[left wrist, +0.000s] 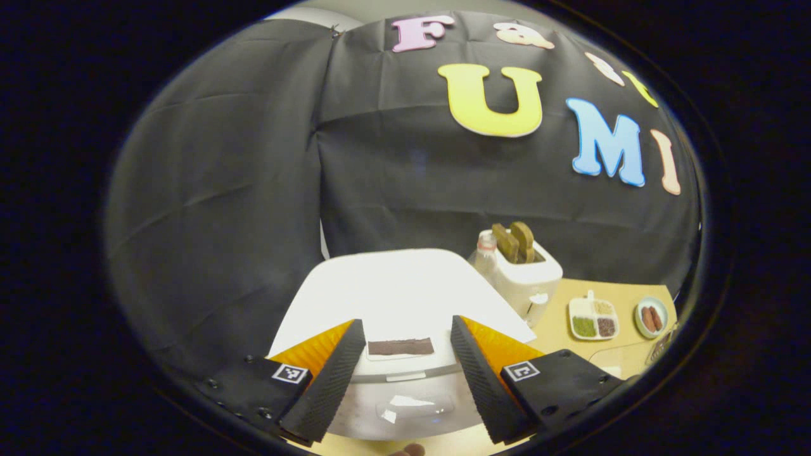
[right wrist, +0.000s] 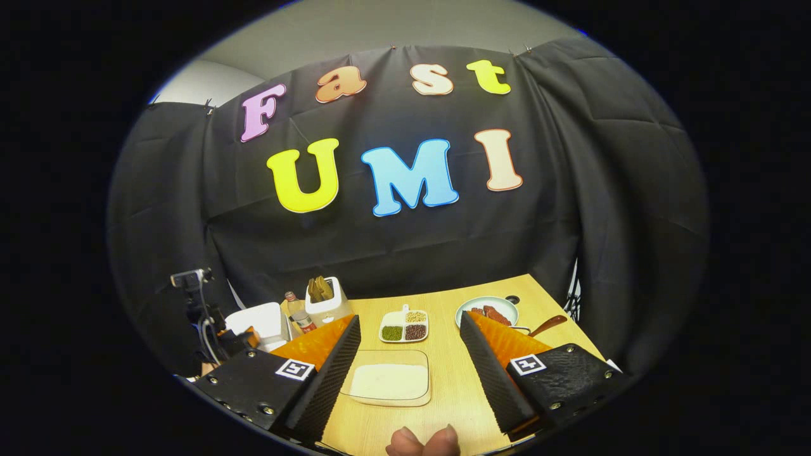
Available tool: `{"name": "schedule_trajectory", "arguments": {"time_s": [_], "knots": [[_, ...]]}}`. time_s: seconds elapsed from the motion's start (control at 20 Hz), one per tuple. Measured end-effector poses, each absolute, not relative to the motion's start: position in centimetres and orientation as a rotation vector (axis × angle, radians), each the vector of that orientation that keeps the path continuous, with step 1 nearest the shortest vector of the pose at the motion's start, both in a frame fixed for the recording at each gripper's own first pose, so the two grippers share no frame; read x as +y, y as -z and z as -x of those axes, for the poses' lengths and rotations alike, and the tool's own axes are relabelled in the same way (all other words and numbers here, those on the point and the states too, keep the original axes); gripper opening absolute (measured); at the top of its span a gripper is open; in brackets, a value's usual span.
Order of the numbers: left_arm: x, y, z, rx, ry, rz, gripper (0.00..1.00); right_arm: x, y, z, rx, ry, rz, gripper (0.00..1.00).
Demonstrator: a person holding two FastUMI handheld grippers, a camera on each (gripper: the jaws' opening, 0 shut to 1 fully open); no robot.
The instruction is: Close the left gripper, press the button to open the rice cooker; take a wooden spoon from the chopstick holder with the right hand, scoop a spoonful of rice and pour it into the rice cooker, then put the wooden spoon back into the chopstick holder.
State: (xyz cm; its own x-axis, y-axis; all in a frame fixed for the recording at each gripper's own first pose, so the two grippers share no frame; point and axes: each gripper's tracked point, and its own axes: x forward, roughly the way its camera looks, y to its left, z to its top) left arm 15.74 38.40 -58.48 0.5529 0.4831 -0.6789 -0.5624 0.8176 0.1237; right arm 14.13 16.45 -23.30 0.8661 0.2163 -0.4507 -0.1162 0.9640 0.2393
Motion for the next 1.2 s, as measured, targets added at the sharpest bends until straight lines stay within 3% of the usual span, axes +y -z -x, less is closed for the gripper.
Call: {"name": "schedule_trajectory", "arguments": {"time_s": [0.05,0.1,0.55,0.65,0.7,1.2], "knots": [[39.3,57.8,-16.8,0.666,-0.624,0.091,0.97,16.4,23.4,-13.9,0.496,-0.176,-0.206,0.96],[39.1,59.1,-16.5,0.738,-0.629,0.113,0.97,16.2,23.4,-13.6,0.496,-0.175,-0.198,0.96],[39.3,55.6,-16.2,0.773,-0.641,0.173,0.96,13.6,23.0,-12.5,0.484,-0.168,-0.217,0.96],[38.7,51.9,-16.2,0.728,-0.648,0.157,0.99,12.9,22.9,-12.6,0.473,-0.184,-0.214,0.96],[37.5,49.8,-16.2,0.702,-0.628,0.151,0.95,12.5,22.8,-12.6,0.473,-0.192,-0.219,0.96],[16.2,29.4,-11.9,0.469,-0.33,0.143,0.98,6.1,20.4,-14.1,0.39,-0.272,-0.191,0.96]]}}
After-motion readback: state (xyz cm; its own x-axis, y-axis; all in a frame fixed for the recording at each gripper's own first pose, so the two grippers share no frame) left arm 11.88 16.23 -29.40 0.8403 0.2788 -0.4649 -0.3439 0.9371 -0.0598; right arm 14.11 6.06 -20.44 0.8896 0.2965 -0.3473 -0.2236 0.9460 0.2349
